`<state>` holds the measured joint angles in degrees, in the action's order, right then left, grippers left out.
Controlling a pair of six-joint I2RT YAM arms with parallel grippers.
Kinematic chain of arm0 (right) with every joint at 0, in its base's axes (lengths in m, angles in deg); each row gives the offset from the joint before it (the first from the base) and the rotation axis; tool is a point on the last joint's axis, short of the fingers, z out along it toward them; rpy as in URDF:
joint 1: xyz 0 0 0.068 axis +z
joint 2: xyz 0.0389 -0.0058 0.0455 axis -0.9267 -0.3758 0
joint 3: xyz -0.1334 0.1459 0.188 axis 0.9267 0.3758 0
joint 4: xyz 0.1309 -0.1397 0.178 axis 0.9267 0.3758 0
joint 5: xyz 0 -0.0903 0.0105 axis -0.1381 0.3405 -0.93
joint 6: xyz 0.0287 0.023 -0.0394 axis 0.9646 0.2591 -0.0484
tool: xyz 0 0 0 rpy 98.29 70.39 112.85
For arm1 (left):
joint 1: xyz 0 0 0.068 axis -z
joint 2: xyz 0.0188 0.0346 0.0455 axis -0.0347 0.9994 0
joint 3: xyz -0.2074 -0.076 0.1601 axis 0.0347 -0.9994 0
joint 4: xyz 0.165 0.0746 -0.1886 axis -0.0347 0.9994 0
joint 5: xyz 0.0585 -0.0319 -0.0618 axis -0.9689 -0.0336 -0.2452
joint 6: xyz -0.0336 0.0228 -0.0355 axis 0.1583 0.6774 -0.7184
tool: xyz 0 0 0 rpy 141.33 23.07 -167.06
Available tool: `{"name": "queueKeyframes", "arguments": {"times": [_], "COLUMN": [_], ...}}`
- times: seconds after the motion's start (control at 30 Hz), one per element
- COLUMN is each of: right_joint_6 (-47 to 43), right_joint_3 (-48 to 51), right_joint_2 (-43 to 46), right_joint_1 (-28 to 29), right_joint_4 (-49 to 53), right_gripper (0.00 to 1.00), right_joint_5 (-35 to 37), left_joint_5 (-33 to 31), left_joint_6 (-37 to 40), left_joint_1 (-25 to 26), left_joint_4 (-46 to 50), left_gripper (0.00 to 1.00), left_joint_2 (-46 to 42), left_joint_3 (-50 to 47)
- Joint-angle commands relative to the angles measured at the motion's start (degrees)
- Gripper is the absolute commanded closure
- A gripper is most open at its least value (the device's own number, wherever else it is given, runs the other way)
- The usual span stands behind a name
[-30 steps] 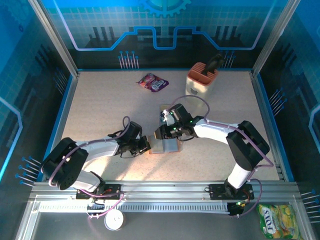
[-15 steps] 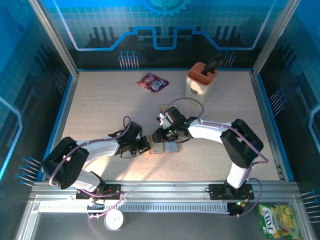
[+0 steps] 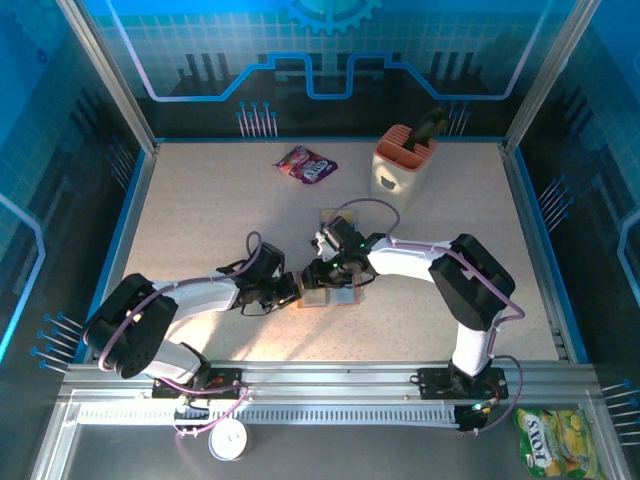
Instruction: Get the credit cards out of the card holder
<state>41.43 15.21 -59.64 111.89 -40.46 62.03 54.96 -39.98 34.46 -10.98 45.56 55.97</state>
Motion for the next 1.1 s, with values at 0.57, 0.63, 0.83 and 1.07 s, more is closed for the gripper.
{"name": "queueKeyframes", "arguments": {"times": [0.57,0.63,0.83,1.07], "right_joint_6": [-0.7,-0.7,-0.1,0.2], "right_joint_3": [0.2,0.8,4.5,8.6], "right_joint_2": [1.4,1.5,2.2,3.6], "right_joint_1": [-0.1,-0.5,-2.7,-5.6], "right_joint_4": [9.2,8.1,2.3,-3.1], "right_gripper": [0.59,0.59,0.62,0.65], "right_joint_5": [6.9,5.4,-0.1,-5.0], "left_joint_5": [-1.7,-1.7,-0.7,1.7], "left_joint_6": [1.5,1.5,1.1,-2.4], "left_joint_1": [-0.3,-0.4,-0.3,-0.3], "left_joint_4": [3.7,3.8,1.8,-0.2], "left_gripper": [0.93,0.93,0.93,0.89], "left_joint_2": [0.0,-0.2,-2.3,-4.7], "left_joint_3": [0.4,0.5,0.2,1.5]}}
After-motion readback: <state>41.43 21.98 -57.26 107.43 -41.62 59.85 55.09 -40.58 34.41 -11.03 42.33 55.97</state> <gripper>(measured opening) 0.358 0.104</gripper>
